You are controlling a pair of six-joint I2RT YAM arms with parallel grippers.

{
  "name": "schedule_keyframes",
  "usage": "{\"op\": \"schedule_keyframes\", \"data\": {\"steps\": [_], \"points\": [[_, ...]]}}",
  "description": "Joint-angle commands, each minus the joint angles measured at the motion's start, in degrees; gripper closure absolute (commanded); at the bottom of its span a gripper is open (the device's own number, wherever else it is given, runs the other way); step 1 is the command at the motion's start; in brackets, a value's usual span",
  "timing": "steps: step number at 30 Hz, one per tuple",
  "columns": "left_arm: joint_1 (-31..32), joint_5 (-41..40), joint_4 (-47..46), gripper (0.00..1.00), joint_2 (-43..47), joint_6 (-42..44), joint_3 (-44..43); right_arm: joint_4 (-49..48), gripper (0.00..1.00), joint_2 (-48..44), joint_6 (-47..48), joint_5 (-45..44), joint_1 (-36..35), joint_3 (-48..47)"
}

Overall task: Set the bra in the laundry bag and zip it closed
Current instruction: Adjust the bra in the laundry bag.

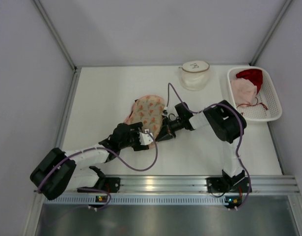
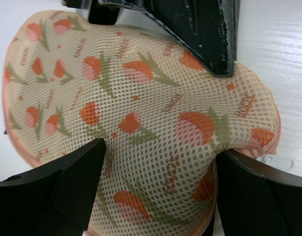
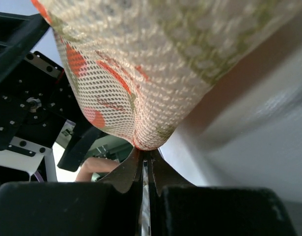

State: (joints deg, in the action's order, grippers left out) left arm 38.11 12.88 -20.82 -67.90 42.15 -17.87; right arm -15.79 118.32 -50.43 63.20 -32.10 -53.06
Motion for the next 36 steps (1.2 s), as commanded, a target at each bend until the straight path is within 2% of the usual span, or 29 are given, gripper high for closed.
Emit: {"op": "schedule_keyframes", "data": {"steps": [1, 3, 7, 8, 11, 15, 19, 20, 22, 23, 24, 27, 29, 33, 36], "points": [[1.35, 1.97, -6.6, 0.12, -2.15, 0.91, -0.68, 0.05, 1.0, 0.42, 0.25, 2.02, -1.39, -1.79], [1.36, 2.32, -6.43, 0.12, -1.72, 1.96, -0.42, 1.02, 1.0, 0.42, 0.95, 1.49, -1.13, -2.22], [1.36, 4.78, 7.86, 0.12, 6.6, 10.29, -2.34, 1.82, 1.0, 0.77, 1.48, 1.22, -0.16, -3.1], [1.36, 5.83, 17.38, 0.12, 8.38, 11.71, -3.13, 2.51, 1.0, 0.94, 2.0, 1.05, 0.19, -3.28], [1.27, 6.36, 30.79, 0.12, 14.53, 15.94, -4.54, 3.22, 1.0, 1.03, 2.71, 1.14, 0.81, -3.72], [1.18, 5.92, 38.21, 0.11, 21.91, 17.79, -4.28, 4.89, 1.0, 1.03, 4.11, 0.96, 0.9, -4.33], [1.18, 7.41, 46.02, 0.12, 25.09, 18.67, -6.12, 6.91, 1.0, 1.56, 5.7, 0.96, 1.07, -5.04], [1.18, 8.55, 48.13, 0.14, 25.27, 19.45, -7.69, 7.0, 1.0, 1.73, 5.79, 1.05, 1.07, -5.12], [1.18, 11.88, 53.86, 0.24, 25.71, 22.88, -9.72, 7.0, 1.0, 1.91, 5.7, 1.22, 0.98, -5.13], [1.18, 12.6, 53.87, 0.3, 25.62, 22.71, -11.47, 7.0, 1.0, 2.0, 5.52, 1.31, 1.07, -5.3], [1.18, 13.39, 54.04, 0.41, 24.75, 23.15, -12.36, 7.0, 1.0, 2.17, 5.44, 1.4, 0.98, -5.39], [1.36, 17.6, 55.09, 0.52, 18.8, 26.64, -16.74, 6.39, 1.0, 2.44, 4.47, 1.93, 1.07, -5.48], [1.97, 19.71, 57.64, 0.53, 14.4, 29.82, -19.21, 6.04, 1.0, 2.7, 4.03, 2.28, 0.98, -5.48], [6.62, 18.14, 59.75, 0.53, 3.42, 36.24, -24.84, 6.3, 1.0, 2.44, 3.59, 2.54, 0.98, -5.57], [10.4, 16.22, 62.56, 0.53, -0.55, 41.23, -28.27, 6.83, 1.0, 2.44, 4.03, 2.72, 1.07, -5.57]]}}
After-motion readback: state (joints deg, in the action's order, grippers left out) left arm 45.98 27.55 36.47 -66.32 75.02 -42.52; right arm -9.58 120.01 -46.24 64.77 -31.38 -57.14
